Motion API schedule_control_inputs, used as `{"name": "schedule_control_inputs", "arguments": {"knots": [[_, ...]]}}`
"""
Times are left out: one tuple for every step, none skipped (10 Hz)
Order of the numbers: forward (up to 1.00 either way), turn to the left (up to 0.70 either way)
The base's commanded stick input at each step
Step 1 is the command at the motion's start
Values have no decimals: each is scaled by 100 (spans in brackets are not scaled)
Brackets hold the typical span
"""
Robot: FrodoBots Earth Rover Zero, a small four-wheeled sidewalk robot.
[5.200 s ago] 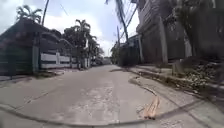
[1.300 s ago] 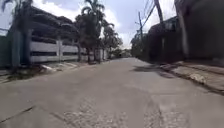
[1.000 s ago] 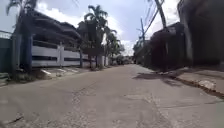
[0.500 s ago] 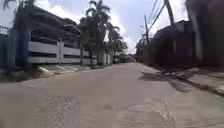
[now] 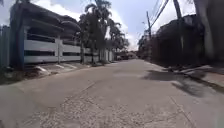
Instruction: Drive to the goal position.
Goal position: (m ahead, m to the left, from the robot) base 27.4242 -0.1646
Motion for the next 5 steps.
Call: {"name": "schedule_control_inputs", "arguments": {"knots": [[100,0],[100,0],[100,0],[100,0],[100,0]]}}
